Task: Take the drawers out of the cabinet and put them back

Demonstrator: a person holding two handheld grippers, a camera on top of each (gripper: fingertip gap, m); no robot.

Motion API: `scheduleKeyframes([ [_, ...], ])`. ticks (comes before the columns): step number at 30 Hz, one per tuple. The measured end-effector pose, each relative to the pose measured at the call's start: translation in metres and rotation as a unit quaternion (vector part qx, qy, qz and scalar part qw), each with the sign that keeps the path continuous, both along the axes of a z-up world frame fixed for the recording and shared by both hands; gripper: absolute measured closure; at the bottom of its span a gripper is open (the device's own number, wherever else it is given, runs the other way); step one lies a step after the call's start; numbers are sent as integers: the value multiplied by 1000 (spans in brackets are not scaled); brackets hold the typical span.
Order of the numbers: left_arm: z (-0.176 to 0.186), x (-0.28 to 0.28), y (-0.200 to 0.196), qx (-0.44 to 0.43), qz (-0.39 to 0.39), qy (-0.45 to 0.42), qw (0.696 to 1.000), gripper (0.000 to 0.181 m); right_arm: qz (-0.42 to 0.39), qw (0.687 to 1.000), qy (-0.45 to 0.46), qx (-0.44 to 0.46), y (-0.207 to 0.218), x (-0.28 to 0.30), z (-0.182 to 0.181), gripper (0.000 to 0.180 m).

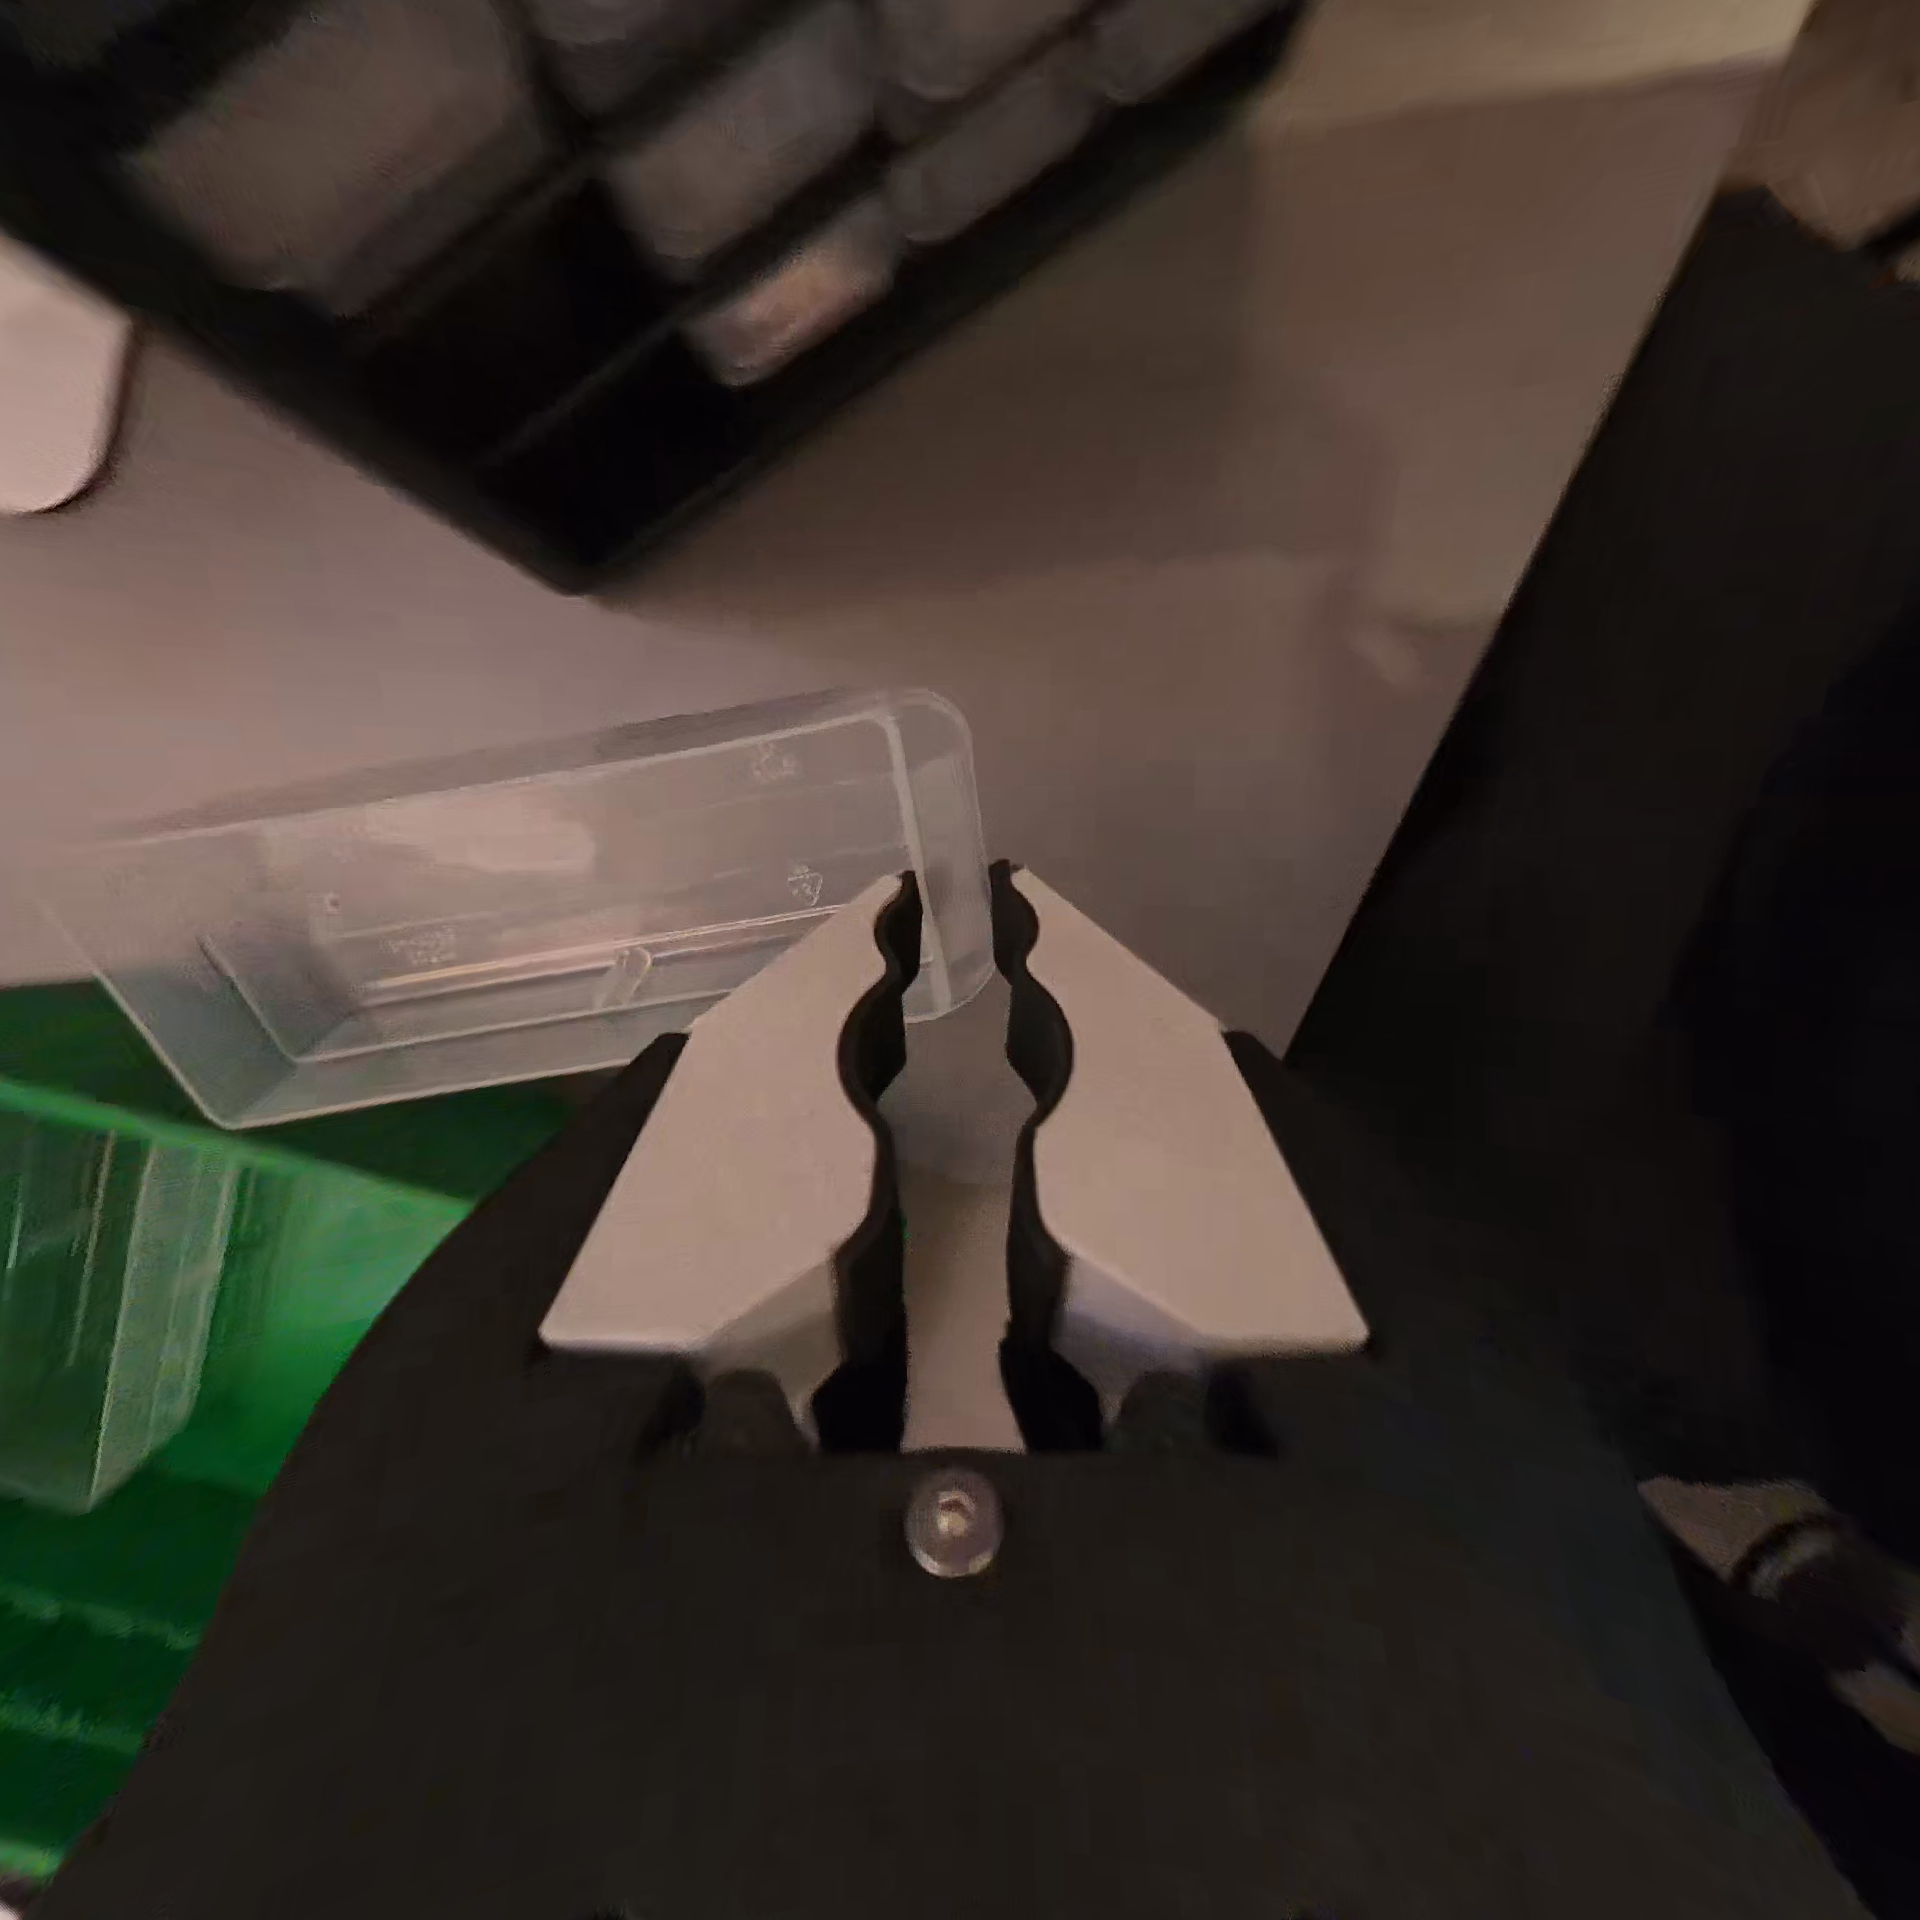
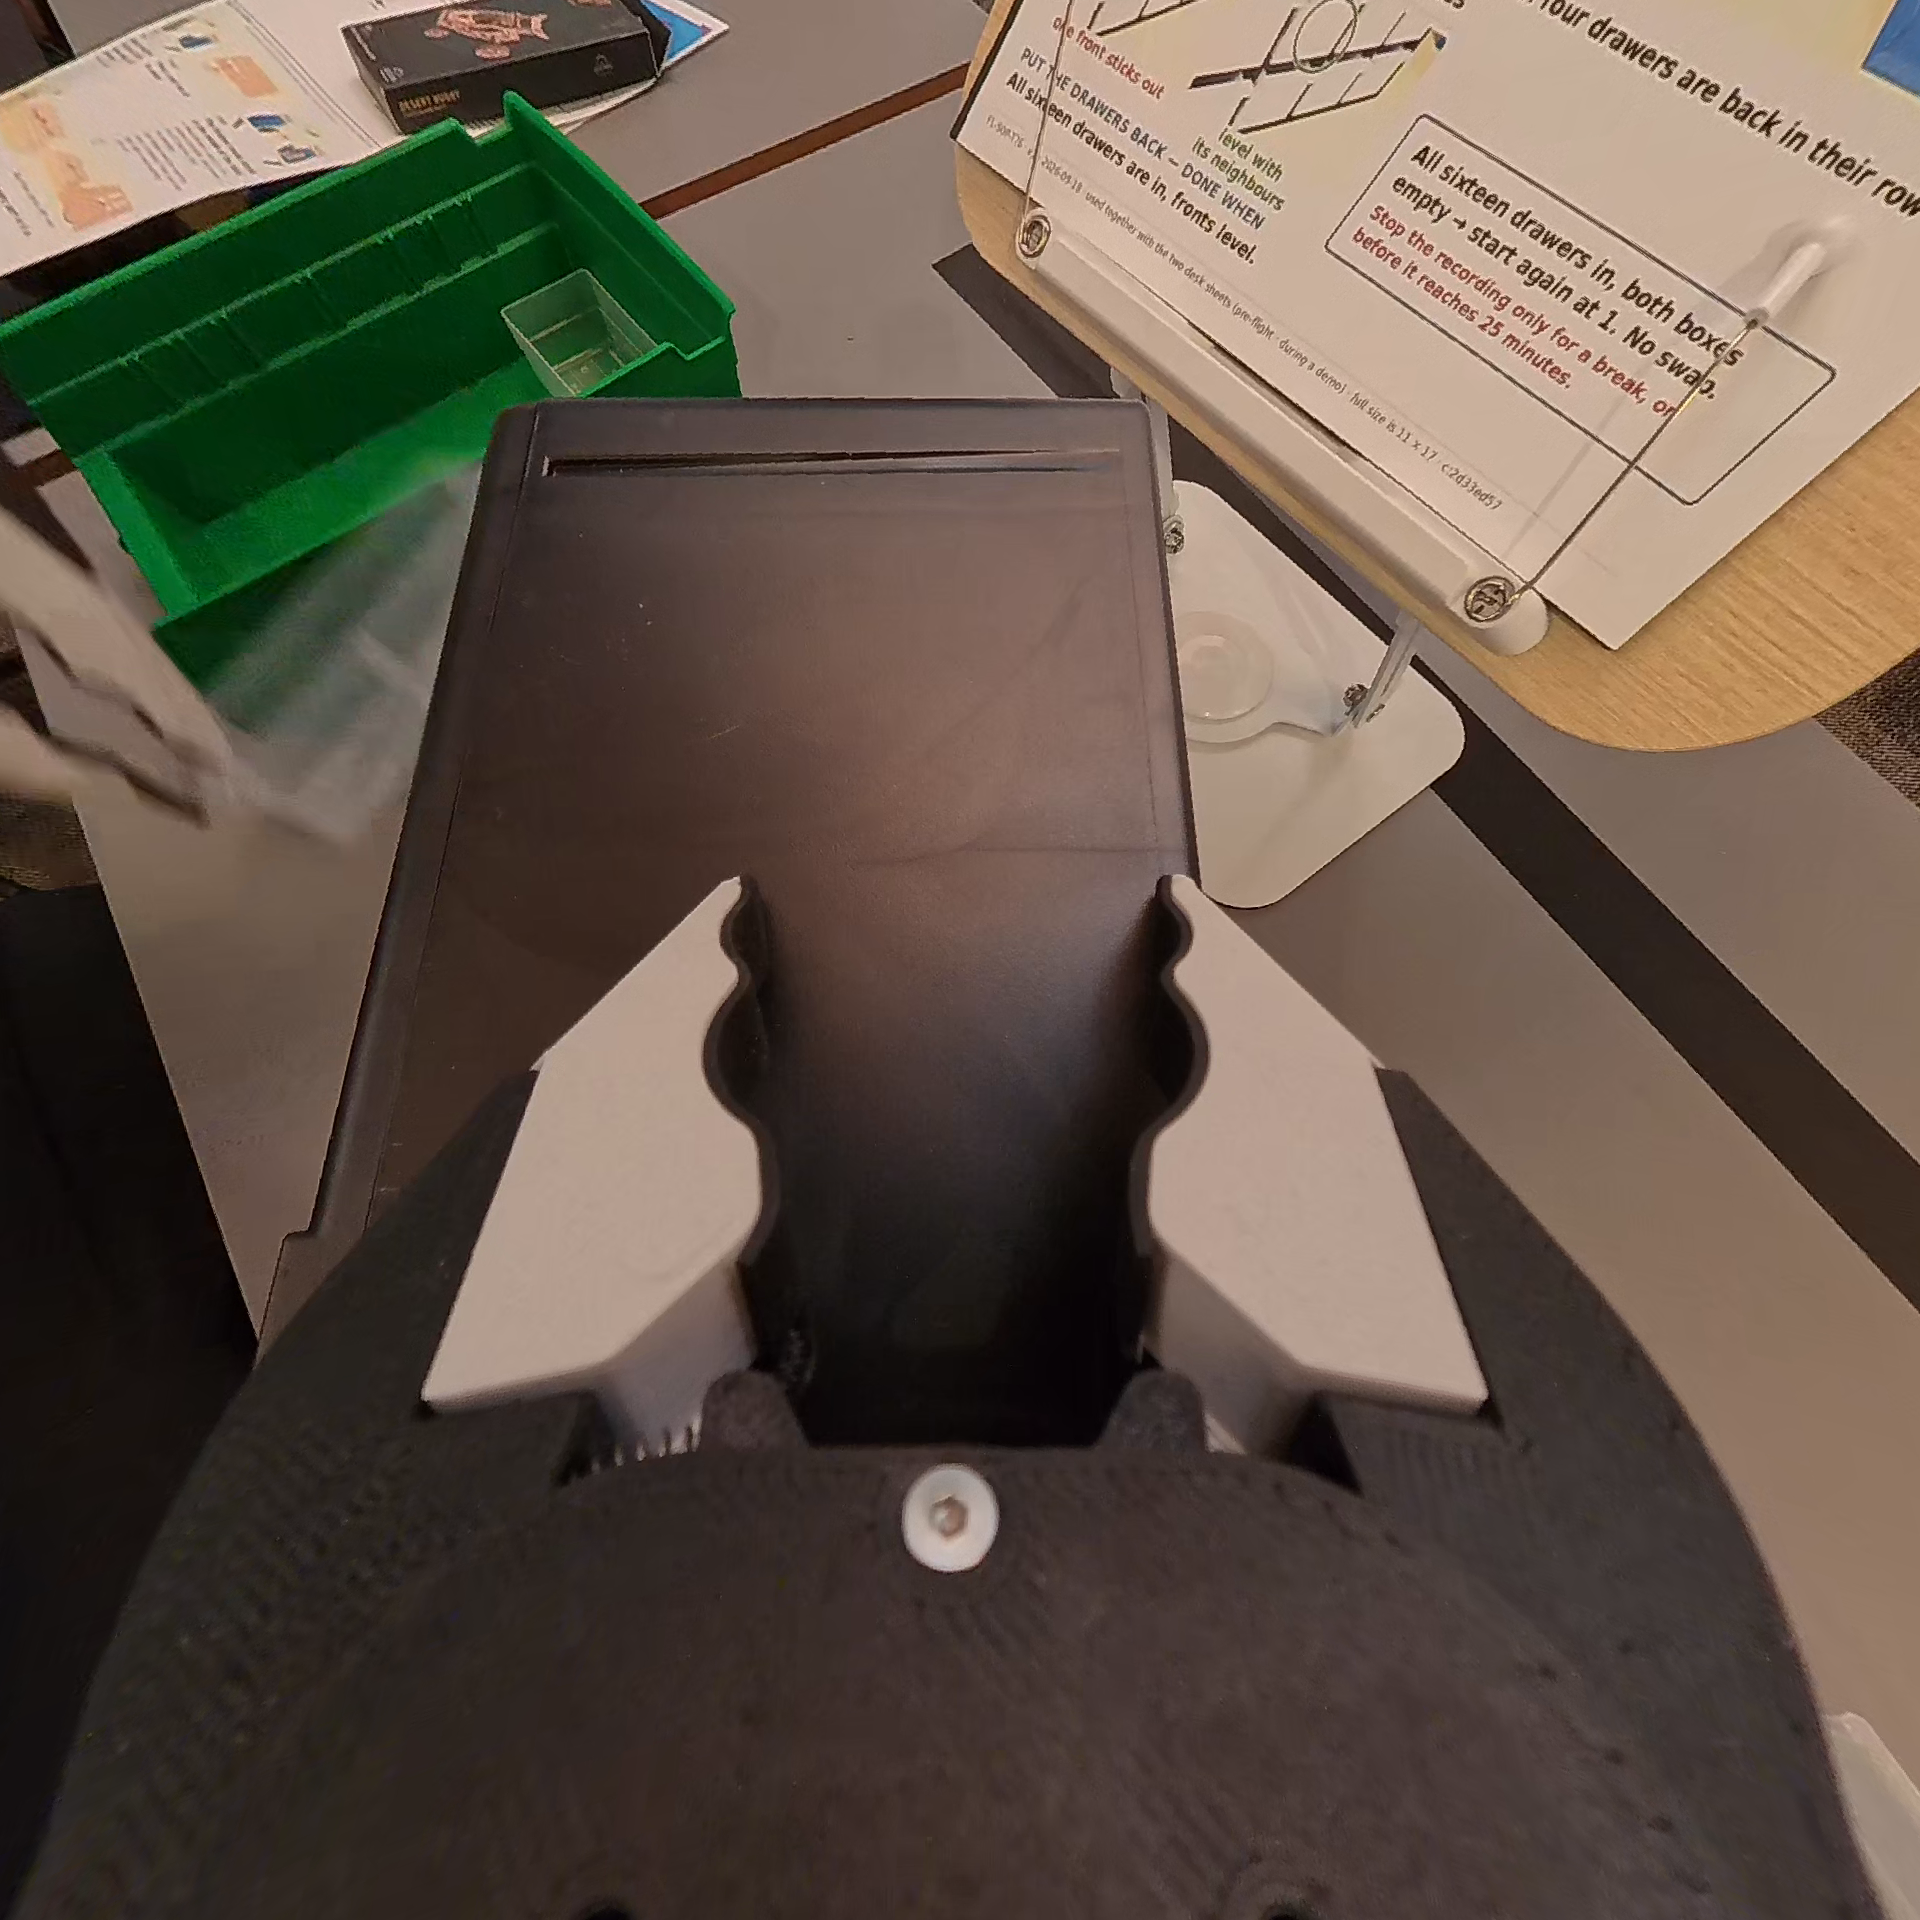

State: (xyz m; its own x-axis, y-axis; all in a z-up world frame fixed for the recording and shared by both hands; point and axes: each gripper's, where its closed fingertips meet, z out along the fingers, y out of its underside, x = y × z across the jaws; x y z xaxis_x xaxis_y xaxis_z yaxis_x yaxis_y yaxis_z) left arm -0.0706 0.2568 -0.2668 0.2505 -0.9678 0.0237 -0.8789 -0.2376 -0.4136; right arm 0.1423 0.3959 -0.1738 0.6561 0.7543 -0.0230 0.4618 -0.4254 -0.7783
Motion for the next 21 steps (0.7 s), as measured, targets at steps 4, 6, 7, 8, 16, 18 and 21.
scheduleKeyframes([
  [4,-45,19,-40,-34,-115,50,992,169,0,1000,0,0,0,0,0,105],
  [6,-62,26,-61,-57,-168,55,982,169,0,1000,0,0,0,0,0,105],
  [7,-71,28,-67,-61,-183,61,979,169,0,1000,0,0,0,0,0,105],
  [8,-78,27,-72,-65,-196,70,976,168,0,1000,0,0,0,0,0,105],
  [16,-96,19,-67,-39,-165,96,981,136,0,1000,0,0,0,0,0,105],
  [18,-91,16,-60,-26,-117,88,989,125,0,1000,1,1,0,0,0,105],
  [21,-82,19,-58,-30,-28,40,998,98,0,1000,2,1,0,0,0,105],
])
